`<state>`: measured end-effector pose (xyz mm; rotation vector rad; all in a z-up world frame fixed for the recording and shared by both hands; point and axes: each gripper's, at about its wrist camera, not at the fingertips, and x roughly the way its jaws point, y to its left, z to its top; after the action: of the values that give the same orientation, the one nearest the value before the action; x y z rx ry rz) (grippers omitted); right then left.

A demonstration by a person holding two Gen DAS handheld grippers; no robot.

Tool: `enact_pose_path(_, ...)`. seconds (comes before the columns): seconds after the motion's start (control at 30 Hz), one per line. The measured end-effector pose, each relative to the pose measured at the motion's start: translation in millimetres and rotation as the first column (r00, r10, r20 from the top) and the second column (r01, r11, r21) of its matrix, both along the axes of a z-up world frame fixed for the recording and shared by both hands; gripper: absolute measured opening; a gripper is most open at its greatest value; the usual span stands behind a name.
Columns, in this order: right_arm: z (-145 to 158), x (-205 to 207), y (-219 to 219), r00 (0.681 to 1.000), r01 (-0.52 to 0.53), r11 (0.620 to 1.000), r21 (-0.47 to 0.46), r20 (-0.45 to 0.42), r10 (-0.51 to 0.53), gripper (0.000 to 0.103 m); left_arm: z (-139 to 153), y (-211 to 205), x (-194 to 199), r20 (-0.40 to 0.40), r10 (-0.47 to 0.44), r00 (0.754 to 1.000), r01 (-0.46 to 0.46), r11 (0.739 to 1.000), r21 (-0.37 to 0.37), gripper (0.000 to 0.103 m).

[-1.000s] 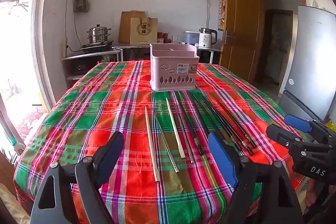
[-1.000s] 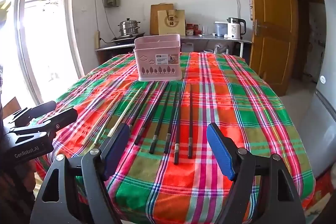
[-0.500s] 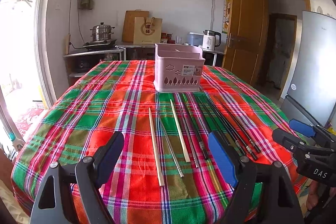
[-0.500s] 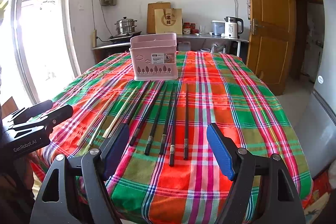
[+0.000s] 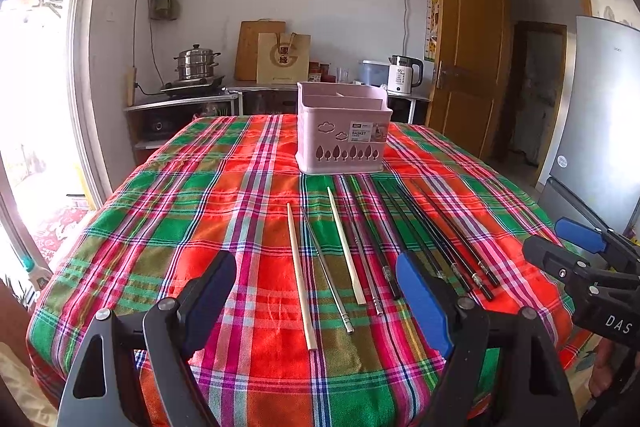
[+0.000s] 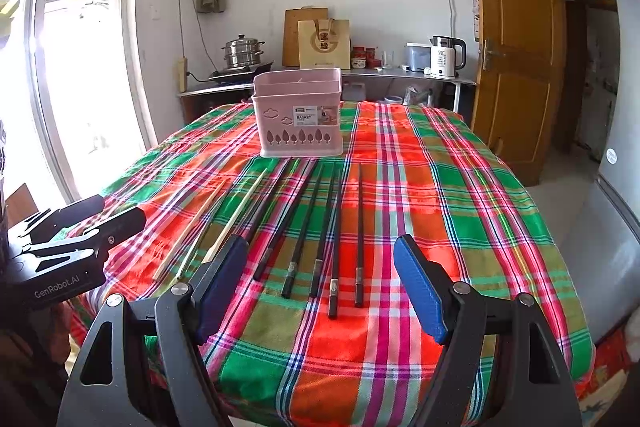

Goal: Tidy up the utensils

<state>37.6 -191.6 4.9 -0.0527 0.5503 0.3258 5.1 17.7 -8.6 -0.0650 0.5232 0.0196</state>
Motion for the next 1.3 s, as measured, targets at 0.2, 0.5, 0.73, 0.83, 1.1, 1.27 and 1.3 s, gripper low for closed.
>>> enact_pose_path(0.2,-0.1,-0.1,0.9,1.000,-0.002,1.000,-0.002,0.000,0.002,0.076,1.2,-4.0,0.9,-0.003,-0.007,1.000,0.007,1.000,-0.003,0.082)
enact_pose_path(0.5,-1.0,1.5,1.7,1.000,0.000,1.000,-0.003,-0.003,0.000,0.076,1.5,-2.3,3.9,-0.001,-0.012,1.000,0.012,1.000,-0.011,0.082)
enact_pose_path(0.73,-1.5,3.7,1.1,1.000,-0.001,1.000,-0.001,-0.005,0.001,0.076,2.4,-2.5,5.1,-0.003,-0.016,1.000,0.016,1.000,-0.012,0.082)
enact_pose_path(0.83,-1.9,4.1,1.1,1.000,-0.002,1.000,-0.002,-0.006,0.002,0.076,1.9,-1.7,4.9,-0.002,-0.015,1.000,0.015,1.000,-0.013,0.082)
enact_pose_path(1.1,-1.3,4.2,1.5,1.000,-0.005,1.000,-0.003,-0.004,0.005,0.076,3.7,-0.5,5.1,0.001,-0.019,1.000,0.019,1.000,-0.010,0.082)
enact_pose_path(1.27,-1.3,4.4,1.8,1.000,-0.005,1.000,-0.002,-0.006,0.005,0.076,3.3,0.6,6.7,-0.001,-0.017,1.000,0.017,1.000,-0.011,0.082)
enact_pose_path(1.3,-1.3,4.4,1.7,1.000,-0.005,1.000,-0.002,-0.006,0.005,0.076,3.2,0.8,6.8,-0.001,-0.017,1.000,0.017,1.000,-0.012,0.082)
